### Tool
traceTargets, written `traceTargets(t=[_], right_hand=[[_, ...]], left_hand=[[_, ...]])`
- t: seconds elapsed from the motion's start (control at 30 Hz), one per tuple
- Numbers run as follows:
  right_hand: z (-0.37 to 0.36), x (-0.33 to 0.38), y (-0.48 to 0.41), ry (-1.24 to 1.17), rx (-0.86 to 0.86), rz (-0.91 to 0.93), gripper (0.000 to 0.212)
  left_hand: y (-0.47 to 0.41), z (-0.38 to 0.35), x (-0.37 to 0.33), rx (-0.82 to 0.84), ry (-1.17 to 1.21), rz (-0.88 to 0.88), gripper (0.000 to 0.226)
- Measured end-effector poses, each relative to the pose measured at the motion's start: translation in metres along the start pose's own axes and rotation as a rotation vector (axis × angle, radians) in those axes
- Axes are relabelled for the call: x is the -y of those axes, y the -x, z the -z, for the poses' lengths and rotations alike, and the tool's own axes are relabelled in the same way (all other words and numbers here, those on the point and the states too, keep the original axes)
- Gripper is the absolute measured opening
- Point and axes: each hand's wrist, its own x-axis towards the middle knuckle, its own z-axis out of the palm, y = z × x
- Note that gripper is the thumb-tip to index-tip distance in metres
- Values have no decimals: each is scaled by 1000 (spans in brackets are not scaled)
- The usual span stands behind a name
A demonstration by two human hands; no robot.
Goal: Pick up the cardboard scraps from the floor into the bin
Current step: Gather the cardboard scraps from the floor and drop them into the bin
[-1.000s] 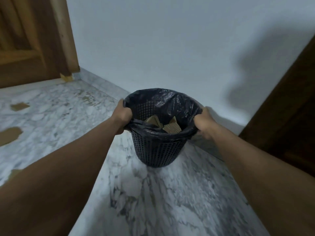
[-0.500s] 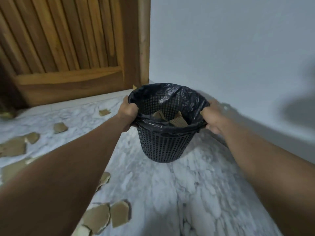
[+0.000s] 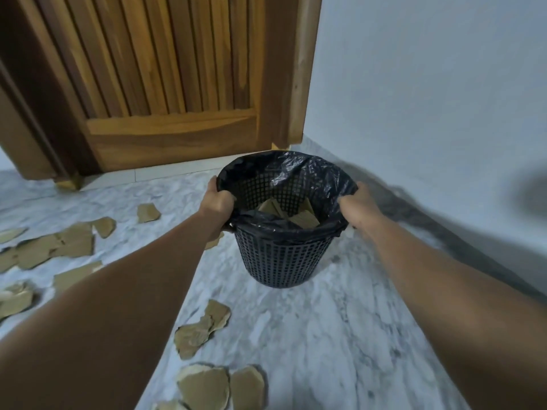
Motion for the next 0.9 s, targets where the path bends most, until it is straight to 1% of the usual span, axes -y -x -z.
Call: traceTargets(t=[0.07,0.13,0.17,0.27,0.4,0.47,0.53,0.6,0.67,0.73,0.8,0.87,0.9], right_hand=[[-2,7,7,124,-117,11,44],[-6,15,25,264,-277,65,55],[-10,20,38,294,-322,119,60],[-32,32,82,242,-345,373,59],[-82,26,146,157,-289,747,59],[-112,15,180,101,-217,912,57],[-142,-4,210,89,-84,1012,58],[-173,-35,232,191,123,1010,64],[-199,-71,243,414,336,905,79],[-219,-107,243,648,481,772,96],[-231,-132,239,809,591,660,105],[-244,-143,241,933,662,632,107],[-253,-142,246,968,653,662,108]], left_hand=[[2,2,0,-13,-20,24,65],[9,9,3,-19,-29,39,64],[14,13,5,-32,-40,33,65],[34,34,28,-121,-102,-35,65],[91,79,94,-272,-401,-113,61],[128,108,140,-336,-592,-142,67],[166,138,187,-371,-845,-96,75],[207,166,228,-356,-1082,37,88],[242,188,260,-312,-1240,154,104],[266,206,284,-318,-1250,276,112],[279,217,303,-353,-1166,361,113],[284,225,314,-368,-1132,362,113],[285,231,318,-373,-1143,347,113]])
